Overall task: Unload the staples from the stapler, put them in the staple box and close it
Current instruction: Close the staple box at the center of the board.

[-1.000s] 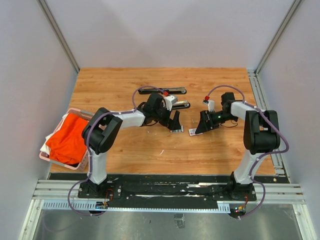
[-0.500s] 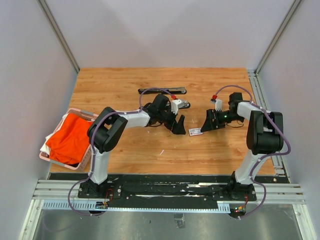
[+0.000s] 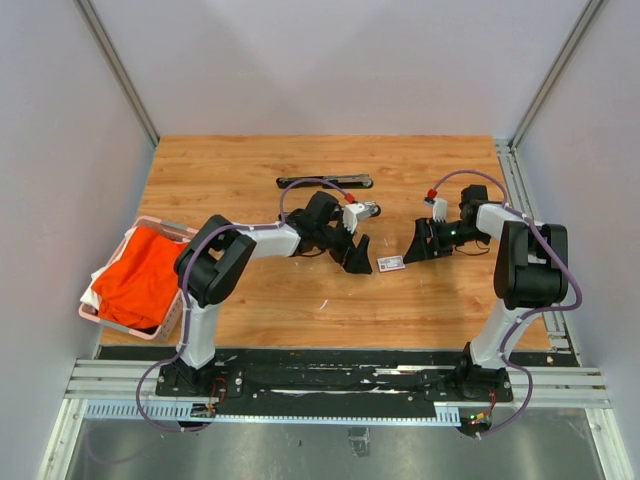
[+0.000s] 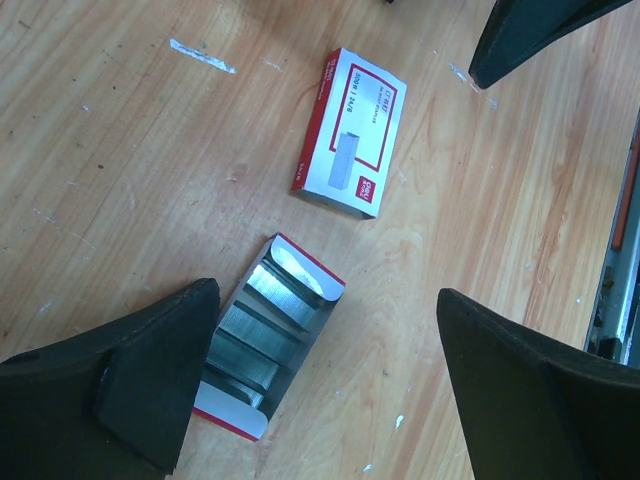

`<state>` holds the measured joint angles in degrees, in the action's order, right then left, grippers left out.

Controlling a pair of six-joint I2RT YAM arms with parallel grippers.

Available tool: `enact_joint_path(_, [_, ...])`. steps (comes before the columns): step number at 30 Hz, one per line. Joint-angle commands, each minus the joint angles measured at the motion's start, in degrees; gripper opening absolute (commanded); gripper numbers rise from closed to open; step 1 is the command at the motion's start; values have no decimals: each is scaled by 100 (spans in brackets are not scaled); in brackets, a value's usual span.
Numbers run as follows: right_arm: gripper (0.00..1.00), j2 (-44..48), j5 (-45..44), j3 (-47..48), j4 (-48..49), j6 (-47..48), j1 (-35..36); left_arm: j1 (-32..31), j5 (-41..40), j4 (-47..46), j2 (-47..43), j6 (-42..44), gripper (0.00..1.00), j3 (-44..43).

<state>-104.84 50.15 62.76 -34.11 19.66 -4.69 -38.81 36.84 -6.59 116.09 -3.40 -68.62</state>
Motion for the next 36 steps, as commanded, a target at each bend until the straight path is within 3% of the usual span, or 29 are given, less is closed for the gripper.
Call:
enact_joint_path(1, [82, -93, 68, -19, -35, 23, -38, -48, -151, 301, -84, -113, 96, 284])
enact_joint_path(13, [82, -306, 236, 168, -26, 70, 434, 301, -696, 927, -718, -23, 98, -324])
enact_joint_path(24, [82, -277, 377, 97, -67, 47, 609, 611, -703, 1518, -1581, 546, 99, 794])
enact_joint_path(36, [82, -231, 525, -81, -125, 50, 762, 608, -355, 1229, -1238, 385, 99, 978])
